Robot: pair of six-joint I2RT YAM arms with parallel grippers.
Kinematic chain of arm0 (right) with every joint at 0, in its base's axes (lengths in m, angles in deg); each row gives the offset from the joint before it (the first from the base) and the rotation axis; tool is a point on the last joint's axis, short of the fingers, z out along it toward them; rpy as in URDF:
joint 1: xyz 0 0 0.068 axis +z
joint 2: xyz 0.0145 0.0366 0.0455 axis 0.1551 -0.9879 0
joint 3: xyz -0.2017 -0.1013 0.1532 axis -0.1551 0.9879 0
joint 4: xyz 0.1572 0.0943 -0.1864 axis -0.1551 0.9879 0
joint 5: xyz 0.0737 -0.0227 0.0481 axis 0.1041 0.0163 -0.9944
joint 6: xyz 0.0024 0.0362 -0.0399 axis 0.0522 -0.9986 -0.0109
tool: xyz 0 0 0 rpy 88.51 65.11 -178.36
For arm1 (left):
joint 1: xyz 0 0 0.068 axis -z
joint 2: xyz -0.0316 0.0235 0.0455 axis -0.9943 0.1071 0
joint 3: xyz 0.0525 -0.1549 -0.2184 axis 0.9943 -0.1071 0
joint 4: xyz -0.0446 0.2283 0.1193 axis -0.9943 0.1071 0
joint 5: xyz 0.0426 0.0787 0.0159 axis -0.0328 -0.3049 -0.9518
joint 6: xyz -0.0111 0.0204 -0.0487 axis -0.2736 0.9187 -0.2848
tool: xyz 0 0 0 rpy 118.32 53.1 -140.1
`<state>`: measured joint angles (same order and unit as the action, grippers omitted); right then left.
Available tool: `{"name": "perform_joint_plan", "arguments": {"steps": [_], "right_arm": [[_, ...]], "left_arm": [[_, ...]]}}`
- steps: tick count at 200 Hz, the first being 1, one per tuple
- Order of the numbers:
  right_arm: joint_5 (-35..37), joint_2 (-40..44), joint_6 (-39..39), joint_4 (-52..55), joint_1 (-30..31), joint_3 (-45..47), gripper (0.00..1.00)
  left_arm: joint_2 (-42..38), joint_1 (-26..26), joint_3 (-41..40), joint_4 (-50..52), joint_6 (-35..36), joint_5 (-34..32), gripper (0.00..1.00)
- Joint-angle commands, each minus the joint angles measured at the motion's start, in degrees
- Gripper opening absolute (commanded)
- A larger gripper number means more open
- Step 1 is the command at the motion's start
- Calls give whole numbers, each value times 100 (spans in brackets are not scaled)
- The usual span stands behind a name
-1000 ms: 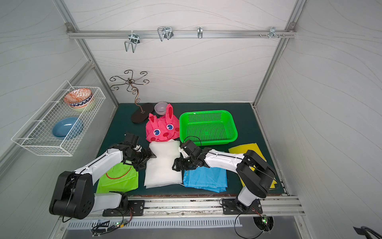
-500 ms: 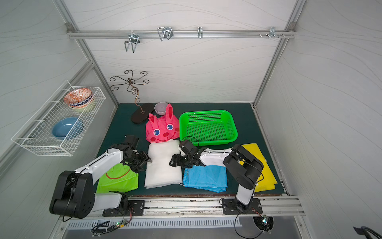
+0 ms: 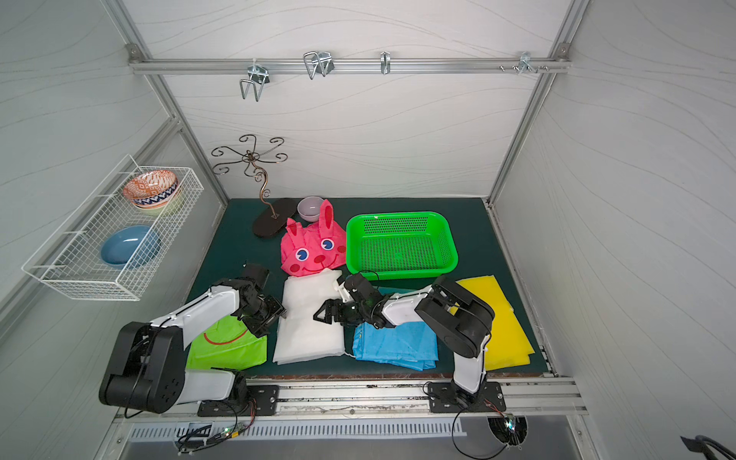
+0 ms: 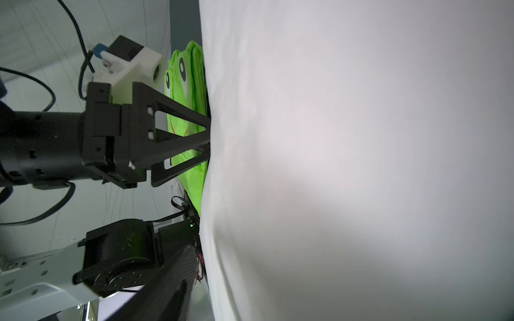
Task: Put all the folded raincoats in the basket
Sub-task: Pick up the raincoat from the center of the board.
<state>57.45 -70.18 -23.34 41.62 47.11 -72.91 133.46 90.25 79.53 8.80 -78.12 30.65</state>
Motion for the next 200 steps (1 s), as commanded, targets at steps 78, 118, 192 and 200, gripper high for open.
{"name": "perform_joint_plan", "arguments": {"steps": [78, 118, 192, 200], "right_arm": [[-492, -387, -78, -173, 257, -575, 74], [-383, -244, -36, -10, 262, -551, 59], [-206, -77, 257, 594, 366, -779, 27], [-201, -48, 304, 652, 388, -818, 26]], "left_arm": [[-192, -21, -25, 322, -77, -475, 65], [-249, -18, 83, 423, -39, -554, 65], [-643, -19, 112, 695, -201, -622, 67], [-711, -19, 167, 778, -189, -665, 68]]}}
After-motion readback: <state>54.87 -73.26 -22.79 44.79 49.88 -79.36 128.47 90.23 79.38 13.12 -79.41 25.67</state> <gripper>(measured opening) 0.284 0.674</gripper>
